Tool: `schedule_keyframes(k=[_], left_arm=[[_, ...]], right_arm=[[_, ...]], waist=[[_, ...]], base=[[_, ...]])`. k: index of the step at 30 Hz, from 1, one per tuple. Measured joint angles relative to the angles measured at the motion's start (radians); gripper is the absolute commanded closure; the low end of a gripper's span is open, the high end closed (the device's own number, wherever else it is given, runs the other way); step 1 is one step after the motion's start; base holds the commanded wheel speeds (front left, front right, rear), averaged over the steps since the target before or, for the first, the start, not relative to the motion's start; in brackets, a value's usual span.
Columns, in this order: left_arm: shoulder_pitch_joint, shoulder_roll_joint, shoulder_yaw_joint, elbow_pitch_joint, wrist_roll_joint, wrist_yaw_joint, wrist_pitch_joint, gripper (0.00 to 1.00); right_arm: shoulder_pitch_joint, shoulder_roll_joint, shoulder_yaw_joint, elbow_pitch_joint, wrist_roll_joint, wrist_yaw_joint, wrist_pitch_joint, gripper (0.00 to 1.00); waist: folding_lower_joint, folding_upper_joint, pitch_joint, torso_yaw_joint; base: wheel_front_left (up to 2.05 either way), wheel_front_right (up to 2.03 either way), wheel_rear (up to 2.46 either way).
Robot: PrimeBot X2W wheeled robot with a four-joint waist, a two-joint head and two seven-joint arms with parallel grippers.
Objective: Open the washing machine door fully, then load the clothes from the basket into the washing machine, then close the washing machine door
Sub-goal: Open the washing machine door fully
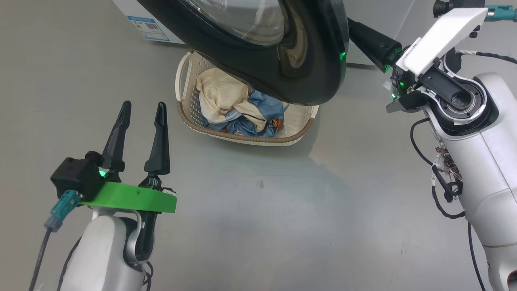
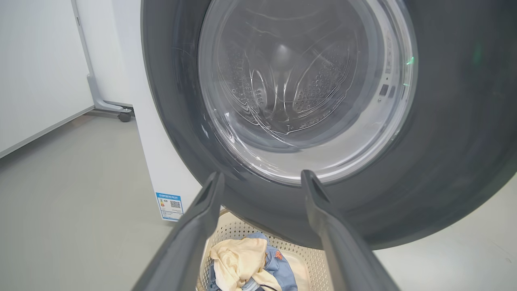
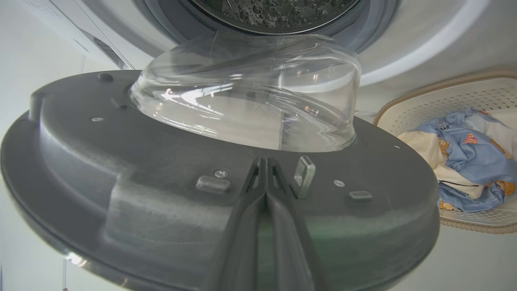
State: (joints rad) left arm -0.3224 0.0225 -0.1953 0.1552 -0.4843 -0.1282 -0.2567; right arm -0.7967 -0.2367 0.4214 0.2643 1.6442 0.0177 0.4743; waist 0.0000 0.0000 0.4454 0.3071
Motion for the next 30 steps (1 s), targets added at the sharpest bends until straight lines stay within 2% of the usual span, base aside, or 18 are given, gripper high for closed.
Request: schedule_keyframes(k=[3,18,30], left_arm=[[0.0,0.0,0.0,-0.001,-0.001,0.0,0.0,0.0],[0.0,0.0,0.0,-0.001,-0.01,0.0,0.0,0.0],[0.0,0.0,-0.004,-0.001,-0.026,0.0,0.0,0.0]], right_arm=[[-0.001,-0.008,0.01,0.0,0.001,-0.011,0.03,1.0],[-0.003,-0.012,0.093,-0.032,0.03,-0.025,0.168,1.0],[-0.003,0.035,0.176,-0.054,0.053,-0.04,0.256,1.0]], waist=[[0.0,0.0,0.001,0.003],[0.0,0.0,0.006,0.018],[0.0,0.0,0.003,0.041]], base=[[0.0,0.0,0.0],[0.0,0.0,0.0],[0.0,0.0,0.0]])
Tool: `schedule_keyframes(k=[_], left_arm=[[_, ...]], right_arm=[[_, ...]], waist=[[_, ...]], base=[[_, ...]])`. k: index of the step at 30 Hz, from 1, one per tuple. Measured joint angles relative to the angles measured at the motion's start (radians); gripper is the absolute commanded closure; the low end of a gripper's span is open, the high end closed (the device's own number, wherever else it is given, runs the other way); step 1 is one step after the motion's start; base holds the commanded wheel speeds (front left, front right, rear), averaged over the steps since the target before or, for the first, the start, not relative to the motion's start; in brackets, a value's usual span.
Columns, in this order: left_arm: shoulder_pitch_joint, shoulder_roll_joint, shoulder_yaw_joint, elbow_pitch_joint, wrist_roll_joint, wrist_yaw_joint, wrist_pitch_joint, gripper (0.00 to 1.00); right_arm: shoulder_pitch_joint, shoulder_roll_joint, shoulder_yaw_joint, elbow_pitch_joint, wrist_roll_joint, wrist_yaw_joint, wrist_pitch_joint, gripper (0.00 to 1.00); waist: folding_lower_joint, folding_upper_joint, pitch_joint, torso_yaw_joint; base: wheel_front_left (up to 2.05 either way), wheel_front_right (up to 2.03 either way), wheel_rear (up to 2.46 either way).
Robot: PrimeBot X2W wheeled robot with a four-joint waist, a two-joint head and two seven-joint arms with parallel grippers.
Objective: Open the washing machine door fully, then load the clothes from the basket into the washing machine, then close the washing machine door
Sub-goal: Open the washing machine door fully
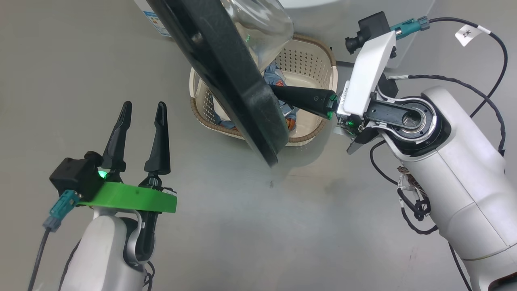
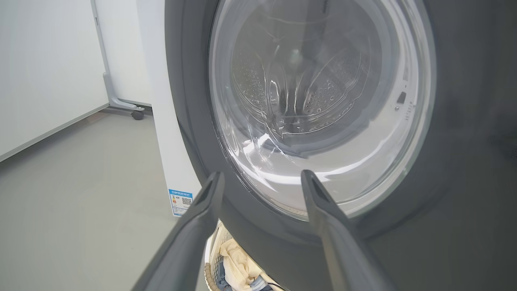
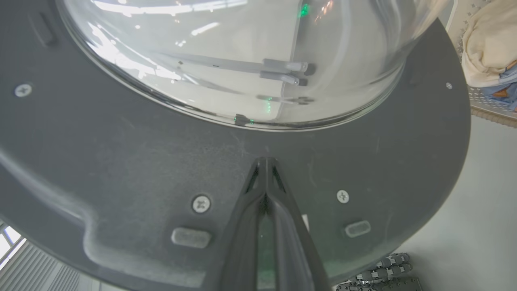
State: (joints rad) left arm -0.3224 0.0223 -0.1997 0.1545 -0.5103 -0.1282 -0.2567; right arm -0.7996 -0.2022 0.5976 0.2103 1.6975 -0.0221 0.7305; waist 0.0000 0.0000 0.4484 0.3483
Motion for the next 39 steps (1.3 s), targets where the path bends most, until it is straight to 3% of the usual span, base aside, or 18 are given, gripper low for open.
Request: schedule_keyframes(k=[20,39], left_arm=[[0.009,0.0,0.0,0.01,0.0,0.0,0.0,0.0],[0.021,0.0,-0.003,0.024,0.0,0.0,0.0,0.0]], right_arm=[[0.014,0.077,0.07,0.046,-0.001,-0.005,0.007,1.0],[0.043,0.11,0.09,0.123,-0.001,0.03,-0.054,1.0]], waist=[[0.0,0.0,-0.024,0.03],[0.0,0.0,-0.055,0.045]], base=[[0.0,0.0,0.0],[0.0,0.0,0.0]])
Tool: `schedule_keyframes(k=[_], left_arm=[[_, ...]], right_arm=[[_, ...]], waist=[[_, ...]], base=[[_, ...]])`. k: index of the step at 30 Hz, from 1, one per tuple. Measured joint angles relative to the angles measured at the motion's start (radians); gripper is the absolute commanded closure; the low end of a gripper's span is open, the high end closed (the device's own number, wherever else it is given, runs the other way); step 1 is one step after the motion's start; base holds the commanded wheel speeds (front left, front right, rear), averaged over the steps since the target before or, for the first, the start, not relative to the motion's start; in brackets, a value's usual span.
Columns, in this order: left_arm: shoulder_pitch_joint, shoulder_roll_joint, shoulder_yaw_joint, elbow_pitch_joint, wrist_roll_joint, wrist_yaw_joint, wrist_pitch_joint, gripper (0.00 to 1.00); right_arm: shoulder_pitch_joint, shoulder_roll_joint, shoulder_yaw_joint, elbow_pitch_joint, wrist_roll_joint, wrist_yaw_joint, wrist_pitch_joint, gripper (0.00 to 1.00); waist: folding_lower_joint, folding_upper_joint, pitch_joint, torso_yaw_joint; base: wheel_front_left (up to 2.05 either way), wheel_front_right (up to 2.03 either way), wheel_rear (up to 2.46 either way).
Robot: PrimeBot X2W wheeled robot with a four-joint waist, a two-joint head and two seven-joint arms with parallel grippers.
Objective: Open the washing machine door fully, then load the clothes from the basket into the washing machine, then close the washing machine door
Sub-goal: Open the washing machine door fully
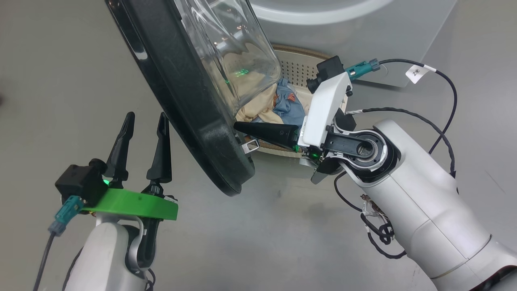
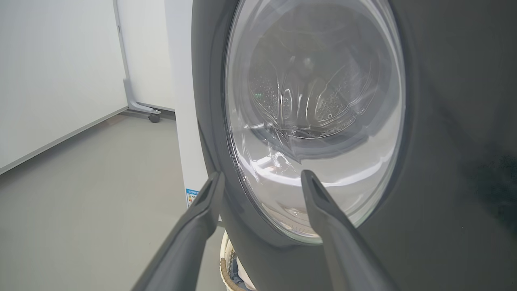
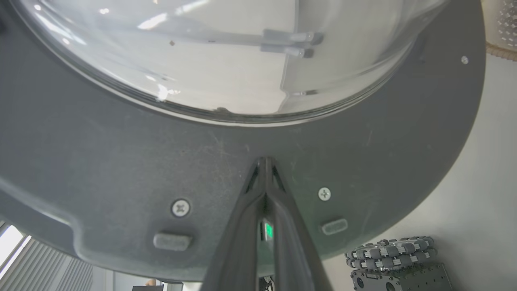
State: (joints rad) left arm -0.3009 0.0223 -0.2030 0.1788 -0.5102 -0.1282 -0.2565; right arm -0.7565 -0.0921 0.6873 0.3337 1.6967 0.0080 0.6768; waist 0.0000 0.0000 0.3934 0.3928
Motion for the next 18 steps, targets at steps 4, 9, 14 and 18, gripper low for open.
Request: schedule_keyframes(k=[4,9,14,18], left_arm=[[0.004,0.0,0.0,0.001,0.0,0.0,0.0,0.0],[0.013,0.0,0.017,0.006,0.0,0.0,0.0,0.0],[0.028,0.0,0.047,0.01,0.013,0.0,0.0,0.0],[0.037,0.0,0.071,0.013,0.041,0.0,0.0,0.0]], right_arm=[[0.0,0.003,0.003,0.014,0.002,0.011,-0.015,1.0],[0.0,0.005,-0.005,0.035,0.006,0.035,-0.031,1.0],[0.0,0.007,-0.027,0.048,0.015,0.047,-0.053,1.0],[0.002,0.008,-0.045,0.056,0.021,0.062,-0.073,1.0]], waist=[[0.0,0.0,-0.004,0.001],[0.0,0.0,-0.016,-0.002],[0.0,0.0,-0.034,-0.016],[0.0,0.0,-0.049,-0.034]], base=[[0.0,0.0,0.0],[0.0,0.0,0.0],[0.0,0.0,0.0],[0.0,0.0,0.0]])
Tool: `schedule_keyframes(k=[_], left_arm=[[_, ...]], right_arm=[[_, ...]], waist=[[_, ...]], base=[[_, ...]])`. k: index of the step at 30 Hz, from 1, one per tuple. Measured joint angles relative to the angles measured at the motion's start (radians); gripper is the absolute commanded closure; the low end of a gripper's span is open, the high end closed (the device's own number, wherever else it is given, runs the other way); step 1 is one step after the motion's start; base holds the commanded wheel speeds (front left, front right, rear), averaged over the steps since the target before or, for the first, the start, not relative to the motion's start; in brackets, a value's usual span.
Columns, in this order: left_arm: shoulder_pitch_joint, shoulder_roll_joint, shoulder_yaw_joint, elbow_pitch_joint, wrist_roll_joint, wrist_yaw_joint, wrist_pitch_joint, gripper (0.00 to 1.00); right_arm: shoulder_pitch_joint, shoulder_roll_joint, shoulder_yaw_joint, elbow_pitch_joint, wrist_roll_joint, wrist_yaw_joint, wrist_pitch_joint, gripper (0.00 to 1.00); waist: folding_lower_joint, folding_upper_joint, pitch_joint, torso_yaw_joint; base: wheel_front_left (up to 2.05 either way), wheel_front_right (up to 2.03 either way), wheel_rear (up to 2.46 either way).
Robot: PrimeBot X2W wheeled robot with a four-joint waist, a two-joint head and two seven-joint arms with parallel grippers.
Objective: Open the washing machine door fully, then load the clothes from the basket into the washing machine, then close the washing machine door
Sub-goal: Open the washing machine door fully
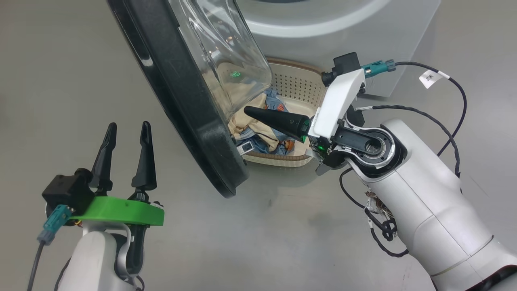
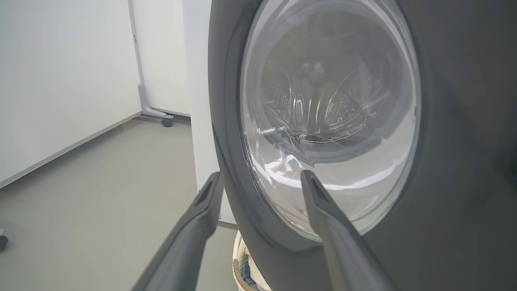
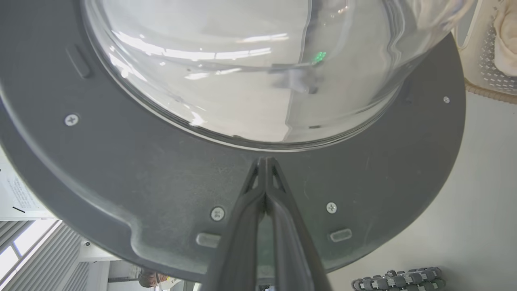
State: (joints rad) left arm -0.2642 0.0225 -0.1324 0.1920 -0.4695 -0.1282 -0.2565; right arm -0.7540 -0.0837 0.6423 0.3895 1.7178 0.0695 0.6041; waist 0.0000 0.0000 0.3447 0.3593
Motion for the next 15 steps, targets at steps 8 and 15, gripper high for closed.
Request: schedule_keyframes(k=[8,15], left_arm=[[0.025,0.0,0.025,0.014,0.02,0.0,0.0,0.0],[0.048,0.0,0.052,0.025,0.048,0.0,0.0,0.0]], right_arm=[[0.04,0.004,-0.02,0.013,0.014,0.018,-0.025,1.0],[0.098,0.006,-0.027,0.022,0.025,0.034,-0.047,1.0]], waist=[[0.0,0.0,-0.034,-0.034],[0.0,0.0,-0.079,-0.073]], base=[[0.0,0.0,0.0],[0.0,0.0,0.0]])
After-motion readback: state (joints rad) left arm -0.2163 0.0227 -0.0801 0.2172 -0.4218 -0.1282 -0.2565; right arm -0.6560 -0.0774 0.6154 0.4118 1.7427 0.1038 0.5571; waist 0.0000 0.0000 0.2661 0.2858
